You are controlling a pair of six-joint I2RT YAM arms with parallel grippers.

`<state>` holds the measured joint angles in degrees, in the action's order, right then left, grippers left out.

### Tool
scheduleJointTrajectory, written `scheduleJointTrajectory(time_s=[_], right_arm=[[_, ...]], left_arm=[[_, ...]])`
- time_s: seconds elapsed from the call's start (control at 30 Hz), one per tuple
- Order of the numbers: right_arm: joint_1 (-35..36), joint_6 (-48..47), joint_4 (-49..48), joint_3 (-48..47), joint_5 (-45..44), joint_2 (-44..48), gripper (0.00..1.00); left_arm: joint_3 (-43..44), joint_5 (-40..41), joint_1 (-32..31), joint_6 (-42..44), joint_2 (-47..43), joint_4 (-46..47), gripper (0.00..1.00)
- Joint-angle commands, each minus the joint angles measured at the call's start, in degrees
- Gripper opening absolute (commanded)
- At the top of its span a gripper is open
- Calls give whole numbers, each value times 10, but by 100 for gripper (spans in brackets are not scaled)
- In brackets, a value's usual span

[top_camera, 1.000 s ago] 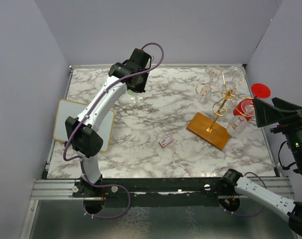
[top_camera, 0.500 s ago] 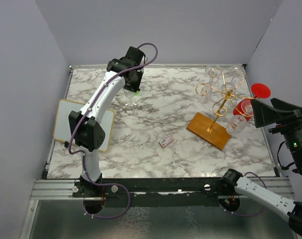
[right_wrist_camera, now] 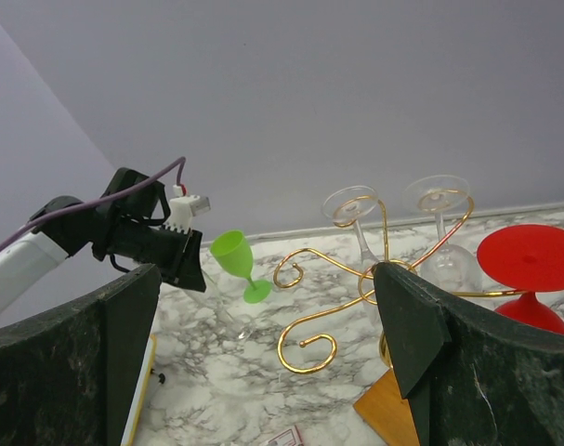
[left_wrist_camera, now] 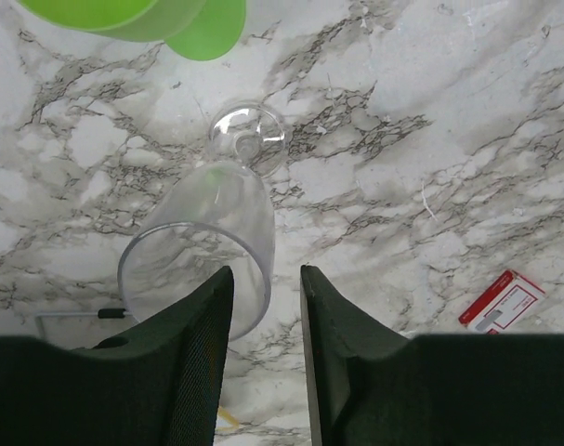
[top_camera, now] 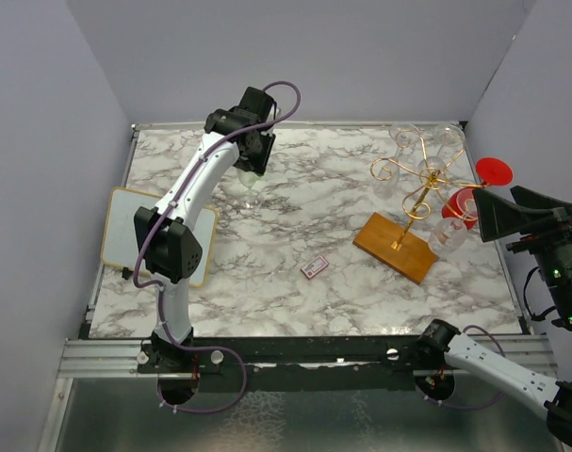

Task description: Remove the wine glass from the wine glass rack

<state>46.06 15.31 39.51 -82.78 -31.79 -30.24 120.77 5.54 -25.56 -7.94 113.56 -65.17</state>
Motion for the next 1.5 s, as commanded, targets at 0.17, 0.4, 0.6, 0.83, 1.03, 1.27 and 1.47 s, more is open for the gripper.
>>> scheduleJointTrajectory(time_s=[0.17, 0.4, 0.6, 0.83, 1.03, 1.27, 1.47], right_arm=[[2, -1, 9, 8, 1, -1, 99], [2, -3, 20, 16, -1, -17, 99], [2, -7, 41, 15, 1, -38, 99], [2, -9, 95, -12, 17, -82, 98], [1, -5, 172, -56, 48, -146, 97], [2, 11, 203, -88, 21, -210, 96], [2, 6, 213, -125, -62, -295, 98]], left_arm=[[39, 31, 1, 12, -17, 1, 51], [36, 27, 1, 18, -63, 16, 63], [11, -1, 1, 13, -112, 46, 65], [-59, -52, 1, 9, -194, 93, 66], [-216, -154, 1, -14, -320, 213, 80], [-396, -281, 1, -48, -464, 359, 91], [-515, -341, 1, -85, -533, 457, 97]])
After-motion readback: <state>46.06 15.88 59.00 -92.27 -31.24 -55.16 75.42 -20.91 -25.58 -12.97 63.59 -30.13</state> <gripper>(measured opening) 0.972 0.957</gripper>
